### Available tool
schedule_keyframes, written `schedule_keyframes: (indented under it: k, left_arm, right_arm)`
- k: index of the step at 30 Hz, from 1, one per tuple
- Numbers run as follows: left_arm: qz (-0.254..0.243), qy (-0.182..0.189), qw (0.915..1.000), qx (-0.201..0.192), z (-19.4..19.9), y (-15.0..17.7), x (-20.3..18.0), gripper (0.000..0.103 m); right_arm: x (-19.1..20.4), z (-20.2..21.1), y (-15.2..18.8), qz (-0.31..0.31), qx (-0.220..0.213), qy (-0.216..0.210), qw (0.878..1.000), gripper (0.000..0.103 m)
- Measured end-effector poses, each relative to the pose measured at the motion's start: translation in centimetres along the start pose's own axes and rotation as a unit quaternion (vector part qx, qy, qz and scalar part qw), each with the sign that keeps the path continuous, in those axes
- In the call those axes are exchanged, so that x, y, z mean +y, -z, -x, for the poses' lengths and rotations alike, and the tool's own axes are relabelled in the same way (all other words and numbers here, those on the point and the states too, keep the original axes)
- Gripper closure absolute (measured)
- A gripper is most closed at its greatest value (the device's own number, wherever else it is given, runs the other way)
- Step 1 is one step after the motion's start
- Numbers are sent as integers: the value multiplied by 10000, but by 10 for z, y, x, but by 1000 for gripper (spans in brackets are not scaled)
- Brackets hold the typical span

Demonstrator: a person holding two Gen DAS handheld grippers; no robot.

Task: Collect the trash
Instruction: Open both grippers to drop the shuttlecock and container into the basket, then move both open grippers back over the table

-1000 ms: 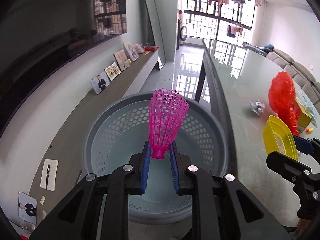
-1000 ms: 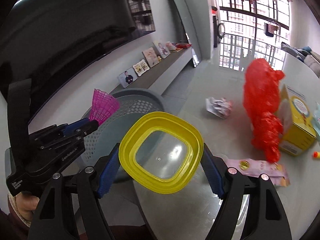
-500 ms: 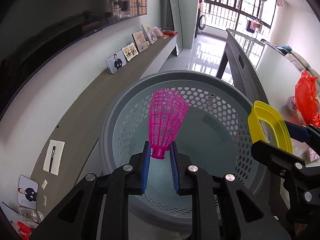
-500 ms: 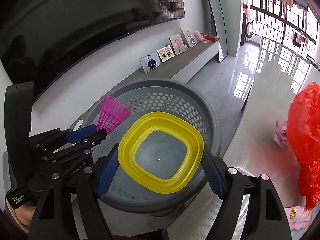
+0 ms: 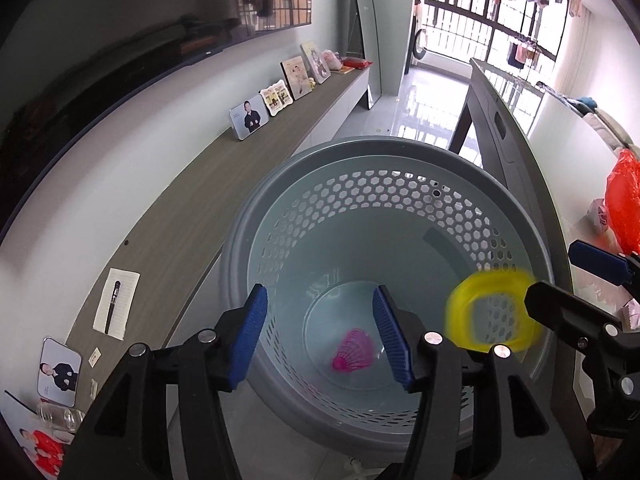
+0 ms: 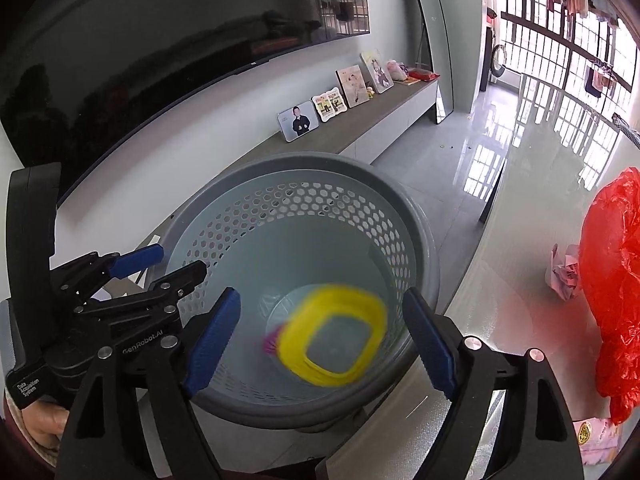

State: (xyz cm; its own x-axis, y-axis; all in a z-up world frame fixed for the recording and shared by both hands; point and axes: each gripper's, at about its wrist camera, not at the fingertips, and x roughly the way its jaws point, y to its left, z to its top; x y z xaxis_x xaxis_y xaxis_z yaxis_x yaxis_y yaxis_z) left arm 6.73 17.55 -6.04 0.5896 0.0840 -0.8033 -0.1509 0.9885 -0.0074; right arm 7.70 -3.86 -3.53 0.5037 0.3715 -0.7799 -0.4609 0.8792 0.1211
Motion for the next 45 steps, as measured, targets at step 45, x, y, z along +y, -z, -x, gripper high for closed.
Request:
schedule_keyframes:
  k: [45]
  left_arm:
    - [-457,498,9968,-437,44,-1,-67,28]
  right_arm:
    - [-59,106,78,-1067,-781,720,9886,24]
